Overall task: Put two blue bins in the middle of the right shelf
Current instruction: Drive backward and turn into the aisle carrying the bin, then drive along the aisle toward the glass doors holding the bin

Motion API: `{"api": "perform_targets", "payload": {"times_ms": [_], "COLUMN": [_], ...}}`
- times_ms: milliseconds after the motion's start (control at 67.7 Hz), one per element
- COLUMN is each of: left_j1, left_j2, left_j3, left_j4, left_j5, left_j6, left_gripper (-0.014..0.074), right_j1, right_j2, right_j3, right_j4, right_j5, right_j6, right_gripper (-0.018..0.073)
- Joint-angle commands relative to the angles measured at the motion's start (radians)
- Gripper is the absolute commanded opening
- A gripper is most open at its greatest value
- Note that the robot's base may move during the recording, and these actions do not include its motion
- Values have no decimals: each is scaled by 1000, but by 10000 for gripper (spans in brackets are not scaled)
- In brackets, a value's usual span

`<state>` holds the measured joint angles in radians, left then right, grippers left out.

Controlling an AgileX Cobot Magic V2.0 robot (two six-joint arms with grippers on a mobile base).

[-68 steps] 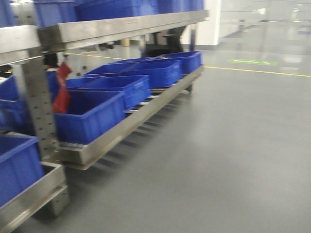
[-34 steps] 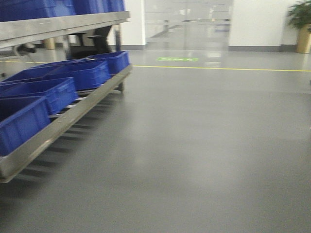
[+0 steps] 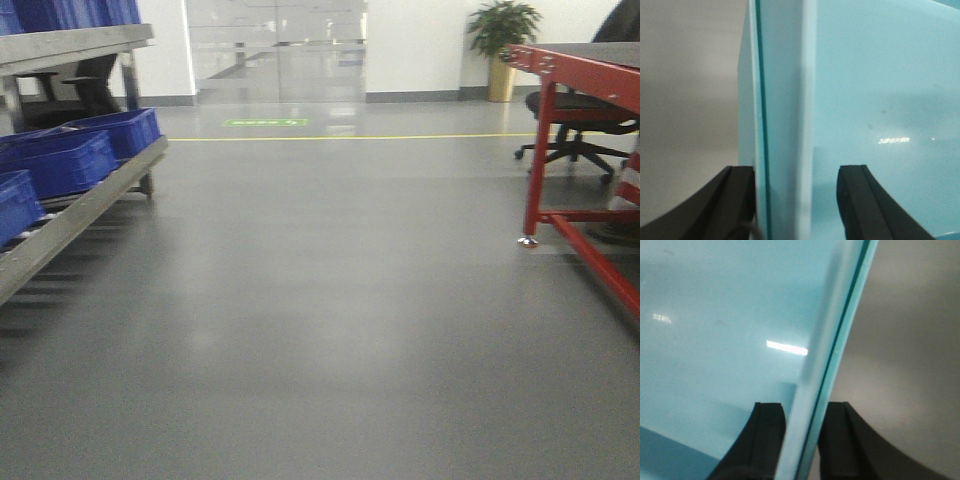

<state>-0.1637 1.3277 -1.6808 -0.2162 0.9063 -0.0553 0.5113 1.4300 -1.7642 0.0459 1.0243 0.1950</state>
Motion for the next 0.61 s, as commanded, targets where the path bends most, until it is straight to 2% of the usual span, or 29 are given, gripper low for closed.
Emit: {"api": "perform_targets", "payload": {"times_ms": [0, 591], "left_j1": [-2, -2], "left_j2": [-16, -16], "left_j3": [-17, -17], "left_j4": [-42, -42], "left_j5": [-72, -72], "left_j6": [27, 27], "left_gripper": [-111, -111], "right_j1": [1, 1], "right_j2": [-17, -17], "right_j3": [-17, -17], "right_j4": [18, 18], "right_j5": [-75, -75], "right_j6": [-35, -35], "right_gripper": [-154, -154]}}
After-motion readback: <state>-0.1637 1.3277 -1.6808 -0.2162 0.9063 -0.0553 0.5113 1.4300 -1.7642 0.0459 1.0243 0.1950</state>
